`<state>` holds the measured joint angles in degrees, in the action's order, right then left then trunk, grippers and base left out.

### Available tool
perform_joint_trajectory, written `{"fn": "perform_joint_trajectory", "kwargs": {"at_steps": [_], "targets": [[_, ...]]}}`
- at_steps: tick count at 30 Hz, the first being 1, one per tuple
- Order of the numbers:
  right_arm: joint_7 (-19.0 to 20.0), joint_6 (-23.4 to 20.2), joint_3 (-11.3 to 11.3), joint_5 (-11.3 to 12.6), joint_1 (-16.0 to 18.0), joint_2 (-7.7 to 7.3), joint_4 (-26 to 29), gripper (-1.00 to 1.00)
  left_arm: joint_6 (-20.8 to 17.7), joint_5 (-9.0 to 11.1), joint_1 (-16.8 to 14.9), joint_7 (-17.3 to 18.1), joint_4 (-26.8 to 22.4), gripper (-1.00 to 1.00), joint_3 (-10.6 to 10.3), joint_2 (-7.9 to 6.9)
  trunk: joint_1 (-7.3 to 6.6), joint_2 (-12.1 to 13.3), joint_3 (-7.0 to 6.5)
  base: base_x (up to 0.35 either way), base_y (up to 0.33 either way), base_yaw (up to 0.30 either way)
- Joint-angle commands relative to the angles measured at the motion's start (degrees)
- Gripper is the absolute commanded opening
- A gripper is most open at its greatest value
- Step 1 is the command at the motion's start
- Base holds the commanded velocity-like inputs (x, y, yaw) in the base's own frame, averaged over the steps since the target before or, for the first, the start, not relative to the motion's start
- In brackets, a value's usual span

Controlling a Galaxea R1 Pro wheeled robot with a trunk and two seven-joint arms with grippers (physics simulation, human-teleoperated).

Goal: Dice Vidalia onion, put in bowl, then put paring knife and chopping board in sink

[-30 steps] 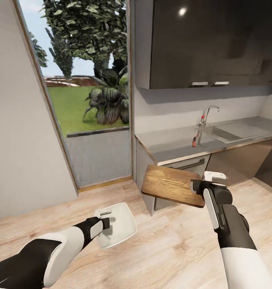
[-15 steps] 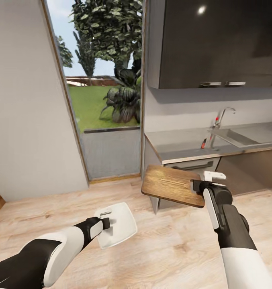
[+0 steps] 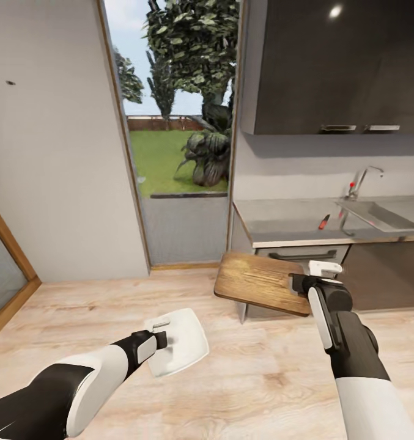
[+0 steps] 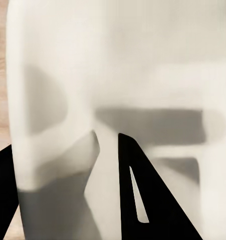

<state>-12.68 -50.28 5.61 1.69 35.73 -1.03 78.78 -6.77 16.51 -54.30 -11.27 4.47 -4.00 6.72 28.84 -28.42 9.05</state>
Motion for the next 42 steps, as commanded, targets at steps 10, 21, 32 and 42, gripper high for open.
{"fn": "perform_joint_trajectory", "kwargs": {"at_steps": [10,21,32,42], "targets": [[-0.24,-0.26,-1.39,0.15,0.04,-0.11,0.05,-1.0,-0.09,0.37,-0.11,-0.16,0.1,-1.0,-0.4,0.05,0.01,-0.12,0.11,-0.13,-0.309,0.221],[-0.24,-0.26,-1.39,0.14,0.04,-0.11,0.06,-1.0,-0.09,0.43,-0.11,-0.16,0.1,-1.0,-0.4,0.05,0.01,-0.12,0.11,-0.102,-0.309,0.189],[-0.24,-0.26,-1.39,0.1,0.04,-0.11,0.06,-1.0,-0.09,0.42,-0.11,-0.16,0.1,-1.0,-0.4,0.05,0.01,-0.12,0.11,-0.092,-0.309,0.186],[-0.24,-0.26,-1.39,-0.08,0.04,-0.09,0.05,-1.0,-0.09,0.38,-0.11,-0.16,0.1,-1.0,-0.4,0.05,0.01,-0.12,0.11,-0.083,-0.309,0.048]]}}
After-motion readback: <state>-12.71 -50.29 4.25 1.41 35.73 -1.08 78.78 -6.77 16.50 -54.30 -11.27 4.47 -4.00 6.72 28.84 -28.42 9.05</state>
